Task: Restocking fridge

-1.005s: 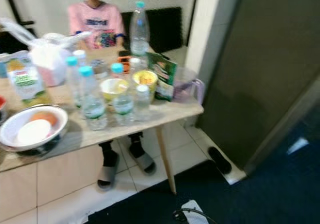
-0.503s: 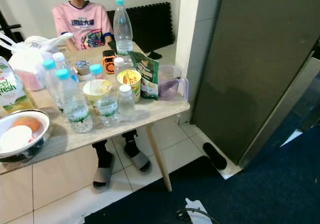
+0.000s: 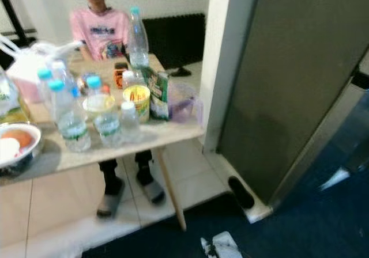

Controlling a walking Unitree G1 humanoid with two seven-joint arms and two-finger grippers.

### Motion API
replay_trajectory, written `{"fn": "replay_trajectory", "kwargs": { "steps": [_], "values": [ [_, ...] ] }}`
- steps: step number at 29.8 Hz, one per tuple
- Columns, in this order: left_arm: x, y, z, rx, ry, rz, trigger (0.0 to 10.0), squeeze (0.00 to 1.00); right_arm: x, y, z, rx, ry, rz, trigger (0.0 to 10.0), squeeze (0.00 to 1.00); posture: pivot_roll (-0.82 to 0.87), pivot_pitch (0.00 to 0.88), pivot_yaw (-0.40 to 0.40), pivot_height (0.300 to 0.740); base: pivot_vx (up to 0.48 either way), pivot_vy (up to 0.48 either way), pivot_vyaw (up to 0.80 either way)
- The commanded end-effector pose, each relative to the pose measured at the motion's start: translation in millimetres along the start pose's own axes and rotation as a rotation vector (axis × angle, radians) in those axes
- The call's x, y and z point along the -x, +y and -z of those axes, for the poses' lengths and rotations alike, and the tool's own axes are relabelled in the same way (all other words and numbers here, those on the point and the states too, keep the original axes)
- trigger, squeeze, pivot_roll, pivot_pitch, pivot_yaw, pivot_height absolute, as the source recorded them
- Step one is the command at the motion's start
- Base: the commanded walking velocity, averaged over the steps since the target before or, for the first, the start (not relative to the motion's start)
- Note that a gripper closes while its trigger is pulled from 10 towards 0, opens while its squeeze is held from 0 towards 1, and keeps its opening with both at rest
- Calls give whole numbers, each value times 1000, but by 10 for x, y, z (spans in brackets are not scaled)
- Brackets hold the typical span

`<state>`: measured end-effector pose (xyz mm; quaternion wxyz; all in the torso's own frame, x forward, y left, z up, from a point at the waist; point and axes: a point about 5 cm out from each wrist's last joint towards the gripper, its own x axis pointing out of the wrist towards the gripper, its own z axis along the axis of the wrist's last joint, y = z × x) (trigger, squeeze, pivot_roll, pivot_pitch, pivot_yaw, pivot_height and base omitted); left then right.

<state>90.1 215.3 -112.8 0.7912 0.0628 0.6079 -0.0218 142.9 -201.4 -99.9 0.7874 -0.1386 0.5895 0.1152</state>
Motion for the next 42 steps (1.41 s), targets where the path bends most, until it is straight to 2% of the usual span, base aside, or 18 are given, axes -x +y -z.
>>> {"fn": "replay_trajectory", "kwargs": {
  "steps": [1,11,17,22,35,42],
  "values": [
    [-3,-6,-72,4,-35,0,10000,0,6,-33,-46,-1,-20,7,10000,0,-26,0,16,740,0,-428,769],
    [-3,-8,-72,0,-37,-1,10000,0,6,-33,-43,4,-22,8,10000,0,-27,0,17,740,0,-394,769],
    [-3,-6,-76,7,-43,-3,10000,0,8,-53,-46,26,-15,35,10000,0,-28,0,17,740,0,0,775],
    [-3,-1,-76,5,-40,-6,10000,0,10,-78,-46,5,-19,80,10000,0,-29,0,19,740,0,0,0],
    [-2,0,-83,-4,-35,7,10000,0,9,-71,-55,-1,-19,75,10000,0,-34,0,23,740,0,0,0],
    [-2,1,-84,-6,-35,8,10000,0,8,-69,-56,-3,-20,73,10000,0,-34,0,23,740,242,0,0]
  ]
}}
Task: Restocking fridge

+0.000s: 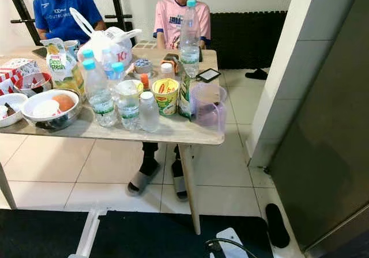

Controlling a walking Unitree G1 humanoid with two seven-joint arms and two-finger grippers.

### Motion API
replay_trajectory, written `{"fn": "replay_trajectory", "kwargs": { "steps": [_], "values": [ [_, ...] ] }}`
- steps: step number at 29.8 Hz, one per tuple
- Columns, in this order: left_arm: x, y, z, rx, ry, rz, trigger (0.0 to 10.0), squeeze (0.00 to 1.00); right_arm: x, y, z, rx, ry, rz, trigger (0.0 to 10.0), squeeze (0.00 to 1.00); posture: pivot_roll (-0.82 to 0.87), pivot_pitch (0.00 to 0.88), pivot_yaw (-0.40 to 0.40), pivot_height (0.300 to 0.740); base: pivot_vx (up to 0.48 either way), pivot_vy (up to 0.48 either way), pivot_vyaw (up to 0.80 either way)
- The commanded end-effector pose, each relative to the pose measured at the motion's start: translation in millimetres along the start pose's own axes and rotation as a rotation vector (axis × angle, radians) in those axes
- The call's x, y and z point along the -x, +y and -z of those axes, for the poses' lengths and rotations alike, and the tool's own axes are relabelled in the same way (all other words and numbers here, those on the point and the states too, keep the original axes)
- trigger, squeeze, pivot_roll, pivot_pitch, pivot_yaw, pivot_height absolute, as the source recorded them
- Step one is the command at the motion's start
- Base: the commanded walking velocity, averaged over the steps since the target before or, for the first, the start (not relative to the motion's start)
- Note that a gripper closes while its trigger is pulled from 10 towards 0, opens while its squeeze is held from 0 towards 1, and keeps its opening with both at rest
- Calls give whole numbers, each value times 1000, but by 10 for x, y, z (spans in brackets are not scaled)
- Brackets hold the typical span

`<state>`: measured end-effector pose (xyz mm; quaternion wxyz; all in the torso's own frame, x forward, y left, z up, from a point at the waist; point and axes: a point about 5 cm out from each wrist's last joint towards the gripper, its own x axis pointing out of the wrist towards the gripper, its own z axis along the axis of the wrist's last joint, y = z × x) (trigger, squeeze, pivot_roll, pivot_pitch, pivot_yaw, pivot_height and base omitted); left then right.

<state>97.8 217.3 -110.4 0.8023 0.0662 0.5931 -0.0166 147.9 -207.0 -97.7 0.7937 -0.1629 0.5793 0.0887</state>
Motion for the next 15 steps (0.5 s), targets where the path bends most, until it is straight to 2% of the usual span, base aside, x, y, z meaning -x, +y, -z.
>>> {"fn": "replay_trajectory", "kwargs": {
  "steps": [1,15],
  "values": [
    [-3,-30,-7,-8,1,23,10000,0,0,2,-26,-11,-9,-1,10000,0,-34,0,23,740,244,0,0],
    [-3,-31,-8,-8,1,26,10000,0,0,7,-26,-11,-8,-9,10000,0,-34,0,23,740,271,0,0]
  ]
}}
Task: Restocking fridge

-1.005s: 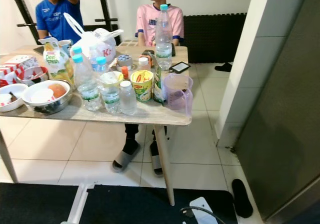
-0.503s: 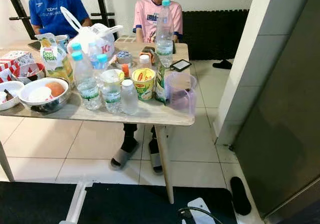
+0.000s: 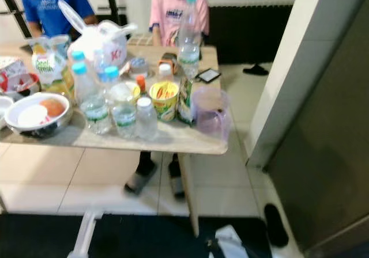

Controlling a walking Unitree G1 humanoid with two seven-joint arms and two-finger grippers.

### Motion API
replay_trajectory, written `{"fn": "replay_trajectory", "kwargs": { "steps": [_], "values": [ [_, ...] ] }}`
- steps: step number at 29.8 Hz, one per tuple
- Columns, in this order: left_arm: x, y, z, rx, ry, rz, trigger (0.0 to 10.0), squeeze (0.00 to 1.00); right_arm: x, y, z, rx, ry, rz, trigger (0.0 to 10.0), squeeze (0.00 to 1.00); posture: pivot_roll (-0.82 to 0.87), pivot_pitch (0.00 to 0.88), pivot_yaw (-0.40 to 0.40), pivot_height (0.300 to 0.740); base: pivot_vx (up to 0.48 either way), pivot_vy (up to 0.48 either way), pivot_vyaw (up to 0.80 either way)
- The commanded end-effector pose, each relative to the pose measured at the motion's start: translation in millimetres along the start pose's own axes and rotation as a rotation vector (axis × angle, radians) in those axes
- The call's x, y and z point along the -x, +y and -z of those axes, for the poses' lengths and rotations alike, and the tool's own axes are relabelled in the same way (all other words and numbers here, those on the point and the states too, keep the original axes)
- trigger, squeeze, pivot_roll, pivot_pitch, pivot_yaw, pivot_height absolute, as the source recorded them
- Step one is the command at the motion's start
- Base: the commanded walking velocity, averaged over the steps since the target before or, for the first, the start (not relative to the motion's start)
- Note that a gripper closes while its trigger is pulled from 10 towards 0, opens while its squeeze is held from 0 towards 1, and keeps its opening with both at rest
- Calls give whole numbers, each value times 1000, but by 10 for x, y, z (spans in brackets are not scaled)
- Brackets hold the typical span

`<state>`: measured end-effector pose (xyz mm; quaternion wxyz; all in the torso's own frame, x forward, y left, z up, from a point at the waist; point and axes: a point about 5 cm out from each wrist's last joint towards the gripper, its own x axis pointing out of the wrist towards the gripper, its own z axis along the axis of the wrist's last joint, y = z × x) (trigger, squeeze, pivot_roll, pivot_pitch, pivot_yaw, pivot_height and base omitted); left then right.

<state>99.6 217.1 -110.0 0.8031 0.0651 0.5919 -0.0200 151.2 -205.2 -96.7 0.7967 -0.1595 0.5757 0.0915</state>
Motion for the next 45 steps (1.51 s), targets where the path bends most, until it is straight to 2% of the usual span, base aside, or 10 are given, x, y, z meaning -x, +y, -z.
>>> {"fn": "replay_trajectory", "kwargs": {
  "steps": [1,9,16,32,40,45],
  "values": [
    [-2,-31,10,-6,4,19,10000,0,0,3,13,-9,3,-2,10000,0,-34,0,23,740,289,0,0],
    [-2,-32,11,-9,4,19,10000,0,0,5,14,-6,3,-7,10000,0,-32,0,24,740,288,0,0],
    [-3,-41,9,-9,-1,28,10000,0,0,6,17,-1,4,-9,10000,0,-31,0,23,740,0,0,0],
    [-2,-47,15,-10,-2,32,10000,0,1,-2,25,24,10,1,10000,0,-30,0,22,740,0,-444,0],
    [-3,-49,14,-1,-1,36,10000,0,3,-39,28,50,30,50,10000,0,-31,0,22,740,0,0,0],
    [-3,-48,10,4,-4,36,10000,0,6,-69,30,22,27,113,10000,0,-33,0,24,740,0,0,0]
  ]
}}
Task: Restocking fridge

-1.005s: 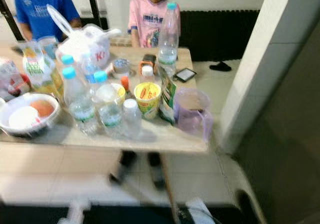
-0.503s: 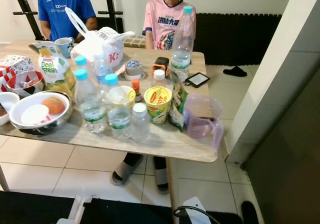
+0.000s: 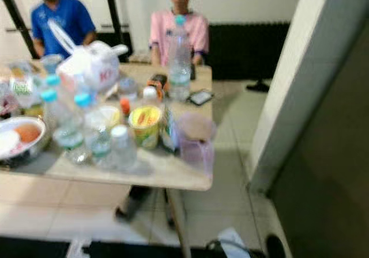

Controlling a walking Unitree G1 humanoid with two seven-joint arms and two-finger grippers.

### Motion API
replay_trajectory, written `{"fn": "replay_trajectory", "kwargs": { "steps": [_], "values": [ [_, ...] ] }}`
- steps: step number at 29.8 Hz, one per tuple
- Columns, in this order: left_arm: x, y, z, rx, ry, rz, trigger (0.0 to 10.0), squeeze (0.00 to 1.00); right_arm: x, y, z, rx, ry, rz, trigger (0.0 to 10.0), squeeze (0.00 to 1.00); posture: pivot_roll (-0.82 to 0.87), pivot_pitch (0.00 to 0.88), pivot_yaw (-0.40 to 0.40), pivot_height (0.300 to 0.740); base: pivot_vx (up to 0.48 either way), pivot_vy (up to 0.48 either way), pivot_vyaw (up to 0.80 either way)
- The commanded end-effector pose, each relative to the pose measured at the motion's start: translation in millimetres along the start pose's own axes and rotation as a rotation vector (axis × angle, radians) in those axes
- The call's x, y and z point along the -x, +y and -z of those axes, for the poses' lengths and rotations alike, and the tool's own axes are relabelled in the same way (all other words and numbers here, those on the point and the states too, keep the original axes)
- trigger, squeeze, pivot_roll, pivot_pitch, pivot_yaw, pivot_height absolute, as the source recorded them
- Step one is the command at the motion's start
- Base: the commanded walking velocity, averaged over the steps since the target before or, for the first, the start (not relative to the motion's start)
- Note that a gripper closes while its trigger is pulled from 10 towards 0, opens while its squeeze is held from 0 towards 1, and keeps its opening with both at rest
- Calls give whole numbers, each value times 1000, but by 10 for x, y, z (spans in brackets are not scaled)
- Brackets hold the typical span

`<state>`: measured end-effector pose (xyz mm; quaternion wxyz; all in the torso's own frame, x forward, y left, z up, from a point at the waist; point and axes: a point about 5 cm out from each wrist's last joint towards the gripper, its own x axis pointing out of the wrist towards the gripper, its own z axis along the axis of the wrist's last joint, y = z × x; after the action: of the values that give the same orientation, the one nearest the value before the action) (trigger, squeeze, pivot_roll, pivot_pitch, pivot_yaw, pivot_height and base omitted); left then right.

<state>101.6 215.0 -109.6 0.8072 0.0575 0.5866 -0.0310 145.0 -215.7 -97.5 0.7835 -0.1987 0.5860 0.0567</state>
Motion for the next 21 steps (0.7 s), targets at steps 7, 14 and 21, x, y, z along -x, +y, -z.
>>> {"fn": "replay_trajectory", "kwargs": {
  "steps": [7,14,21],
  "values": [
    [-1,-30,30,2,11,20,10000,0,76,-596,-133,-132,-109,151,10000,0,-34,0,26,740,0,-139,0],
    [0,-14,28,-5,10,6,10000,0,223,-1128,-255,-176,-173,332,10000,1000,-35,0,28,740,0,-438,0],
    [3,3,33,9,8,-10,10000,0,414,-1527,-491,-317,-312,500,10000,1000,-37,0,27,740,0,0,0]
  ]
}}
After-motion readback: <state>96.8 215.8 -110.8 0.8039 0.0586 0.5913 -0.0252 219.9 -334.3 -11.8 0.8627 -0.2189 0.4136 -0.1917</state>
